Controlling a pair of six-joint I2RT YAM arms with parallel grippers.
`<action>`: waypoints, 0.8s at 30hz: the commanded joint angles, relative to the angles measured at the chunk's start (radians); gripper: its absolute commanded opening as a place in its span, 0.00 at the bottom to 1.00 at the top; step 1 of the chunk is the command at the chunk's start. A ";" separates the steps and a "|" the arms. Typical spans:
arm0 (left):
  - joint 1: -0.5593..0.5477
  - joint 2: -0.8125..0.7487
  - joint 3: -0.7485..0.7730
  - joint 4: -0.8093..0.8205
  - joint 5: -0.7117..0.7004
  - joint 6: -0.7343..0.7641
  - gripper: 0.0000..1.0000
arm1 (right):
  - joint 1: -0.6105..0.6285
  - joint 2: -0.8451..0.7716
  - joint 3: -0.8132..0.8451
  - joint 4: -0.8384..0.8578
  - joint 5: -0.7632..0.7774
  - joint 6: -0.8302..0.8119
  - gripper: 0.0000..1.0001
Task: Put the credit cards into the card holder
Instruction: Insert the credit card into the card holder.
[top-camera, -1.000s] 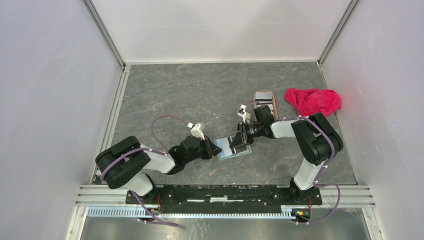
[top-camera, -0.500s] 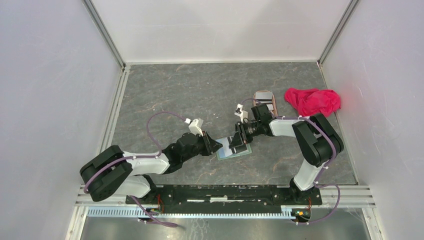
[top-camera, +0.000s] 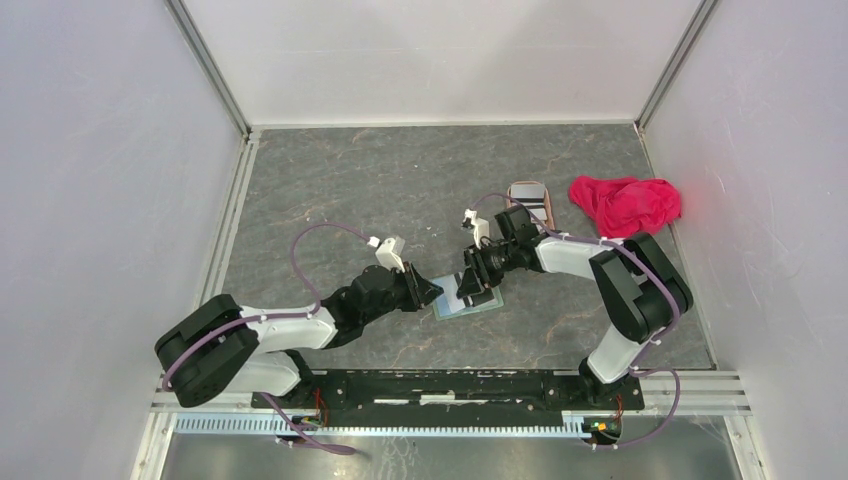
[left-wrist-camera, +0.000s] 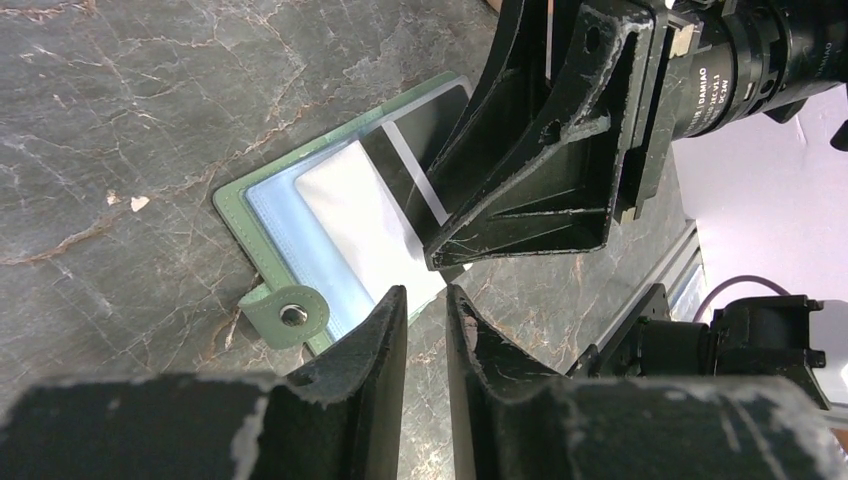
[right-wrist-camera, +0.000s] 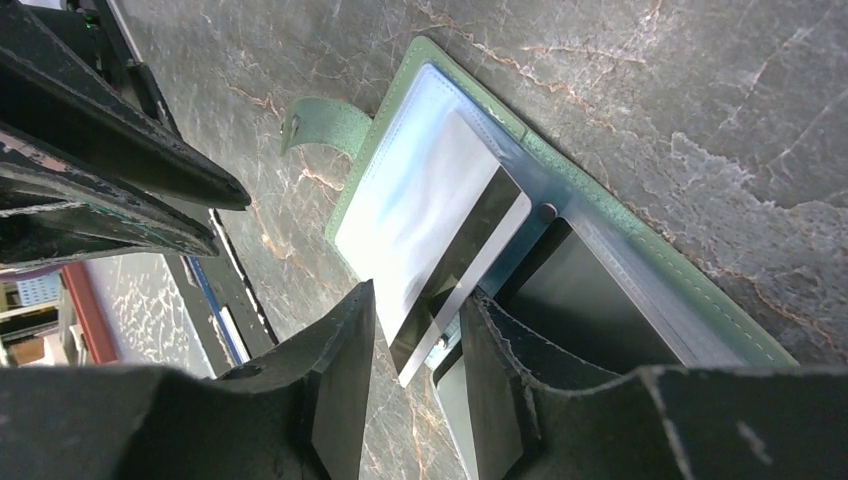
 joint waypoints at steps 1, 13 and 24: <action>0.010 -0.007 0.035 0.013 -0.035 0.016 0.29 | 0.001 -0.028 0.020 -0.040 0.090 -0.083 0.44; 0.042 0.064 0.091 0.051 -0.031 -0.064 0.37 | 0.003 -0.026 0.021 -0.043 -0.063 -0.127 0.47; 0.070 0.248 0.175 0.161 0.016 -0.221 0.25 | 0.003 0.018 0.006 -0.018 -0.151 -0.159 0.51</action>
